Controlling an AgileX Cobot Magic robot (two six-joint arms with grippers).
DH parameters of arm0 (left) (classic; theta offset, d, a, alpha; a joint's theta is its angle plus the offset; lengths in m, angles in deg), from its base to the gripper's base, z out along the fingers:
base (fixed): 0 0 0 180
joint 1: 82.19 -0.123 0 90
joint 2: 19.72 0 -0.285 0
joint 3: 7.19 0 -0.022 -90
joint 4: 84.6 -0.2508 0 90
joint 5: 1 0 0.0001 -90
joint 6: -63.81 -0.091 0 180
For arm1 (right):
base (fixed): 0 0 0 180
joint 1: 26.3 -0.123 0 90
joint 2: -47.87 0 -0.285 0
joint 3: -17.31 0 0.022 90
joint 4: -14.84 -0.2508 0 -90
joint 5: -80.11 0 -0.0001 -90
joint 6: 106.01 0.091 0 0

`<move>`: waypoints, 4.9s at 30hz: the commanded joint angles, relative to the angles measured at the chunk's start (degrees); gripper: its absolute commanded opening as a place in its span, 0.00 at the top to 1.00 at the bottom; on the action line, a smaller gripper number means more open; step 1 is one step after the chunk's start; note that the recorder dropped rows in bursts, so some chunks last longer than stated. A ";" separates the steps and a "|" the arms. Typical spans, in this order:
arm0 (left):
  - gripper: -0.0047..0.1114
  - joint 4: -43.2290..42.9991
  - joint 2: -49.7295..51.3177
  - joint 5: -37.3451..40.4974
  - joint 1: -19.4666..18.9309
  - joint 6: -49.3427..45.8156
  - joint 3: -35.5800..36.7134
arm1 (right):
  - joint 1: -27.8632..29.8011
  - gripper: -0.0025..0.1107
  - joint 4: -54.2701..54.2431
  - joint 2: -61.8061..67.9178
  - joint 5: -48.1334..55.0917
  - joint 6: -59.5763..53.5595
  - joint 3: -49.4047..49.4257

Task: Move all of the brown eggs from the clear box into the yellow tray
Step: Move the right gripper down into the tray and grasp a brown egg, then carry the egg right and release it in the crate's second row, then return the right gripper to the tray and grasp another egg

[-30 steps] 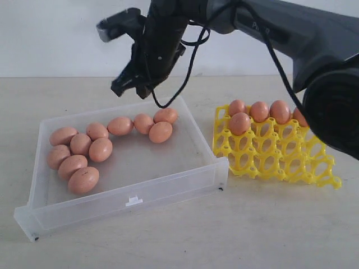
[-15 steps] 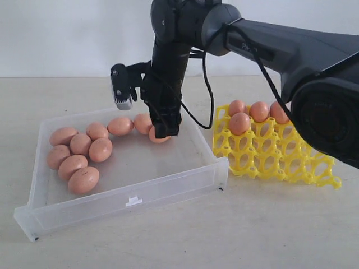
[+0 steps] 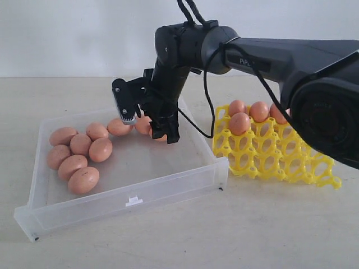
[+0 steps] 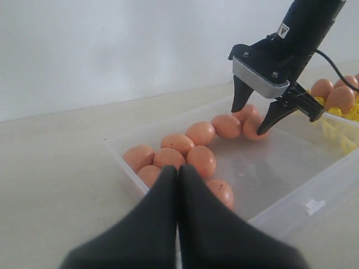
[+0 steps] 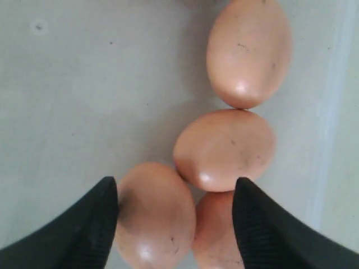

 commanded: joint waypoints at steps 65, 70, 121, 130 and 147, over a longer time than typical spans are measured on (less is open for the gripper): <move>1.00 0.01 -0.17 -0.28 0.03 -0.03 -0.15 | 43.29 0.98 104.59 -23.54 -104.79 145.27 56.53; 1.00 0.01 -0.17 -0.28 0.03 -0.03 -0.15 | 41.68 0.98 100.18 -23.32 -101.85 136.49 56.53; 1.00 3.21 -0.17 5.70 0.01 -0.03 -0.15 | -4.29 0.98 10.00 -6.58 4.27 65.43 -1.45; 1.00 3.21 -0.17 5.70 0.01 -0.03 -0.15 | -0.50 0.79 -6.63 5.12 13.53 63.51 -21.30; 1.00 3.59 -0.17 5.70 0.01 -0.03 -0.15 | -0.51 0.47 -1.86 11.53 1.85 70.23 -21.19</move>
